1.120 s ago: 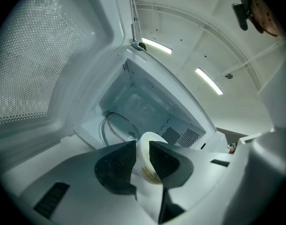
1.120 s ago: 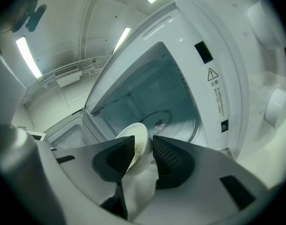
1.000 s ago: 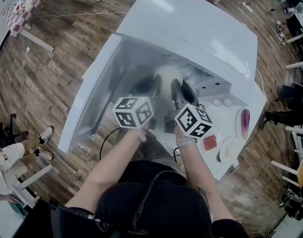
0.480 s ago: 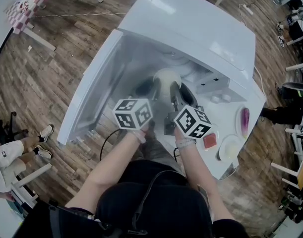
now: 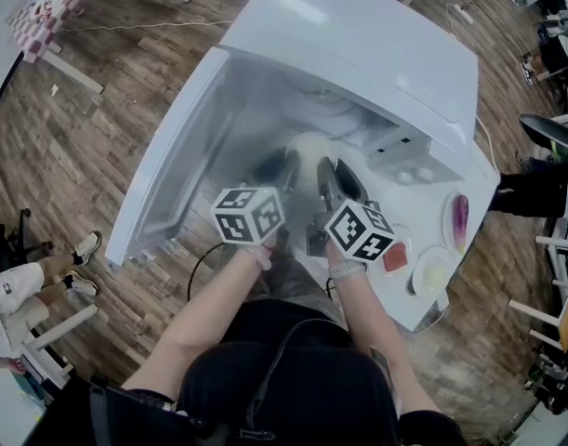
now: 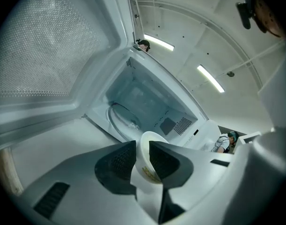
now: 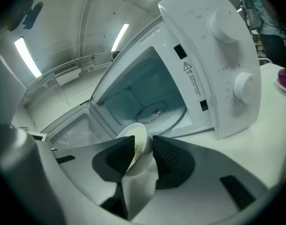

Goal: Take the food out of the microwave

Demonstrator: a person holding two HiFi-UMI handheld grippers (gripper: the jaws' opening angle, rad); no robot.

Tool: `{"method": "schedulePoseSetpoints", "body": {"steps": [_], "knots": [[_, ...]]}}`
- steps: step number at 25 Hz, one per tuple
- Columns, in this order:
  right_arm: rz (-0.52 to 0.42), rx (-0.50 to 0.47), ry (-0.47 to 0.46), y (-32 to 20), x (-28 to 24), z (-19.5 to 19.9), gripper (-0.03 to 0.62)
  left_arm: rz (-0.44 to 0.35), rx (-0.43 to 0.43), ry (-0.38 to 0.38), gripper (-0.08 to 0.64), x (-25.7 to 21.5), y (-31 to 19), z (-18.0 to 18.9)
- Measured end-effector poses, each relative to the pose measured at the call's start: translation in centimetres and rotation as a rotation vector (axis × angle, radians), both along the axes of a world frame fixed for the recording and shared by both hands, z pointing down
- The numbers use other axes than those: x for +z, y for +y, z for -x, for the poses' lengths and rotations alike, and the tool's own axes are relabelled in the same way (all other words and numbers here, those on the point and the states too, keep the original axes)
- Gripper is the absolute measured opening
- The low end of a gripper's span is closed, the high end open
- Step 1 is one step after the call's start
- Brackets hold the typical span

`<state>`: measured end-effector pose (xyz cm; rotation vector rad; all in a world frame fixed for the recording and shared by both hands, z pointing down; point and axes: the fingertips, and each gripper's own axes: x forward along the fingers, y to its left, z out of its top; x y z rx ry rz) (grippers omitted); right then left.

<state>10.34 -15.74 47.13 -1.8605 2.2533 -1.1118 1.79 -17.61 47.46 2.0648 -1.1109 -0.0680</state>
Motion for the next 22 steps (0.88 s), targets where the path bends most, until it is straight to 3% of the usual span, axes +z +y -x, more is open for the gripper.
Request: {"method": "schedulePoseSetpoints", "body": {"steps": [22], "knots": [[0.100, -0.044, -0.019, 3.0, 4.0, 1.7, 0.133, 0.093, -0.015, -0.023, 0.095, 4.1, 3.6, 1.8]]}}
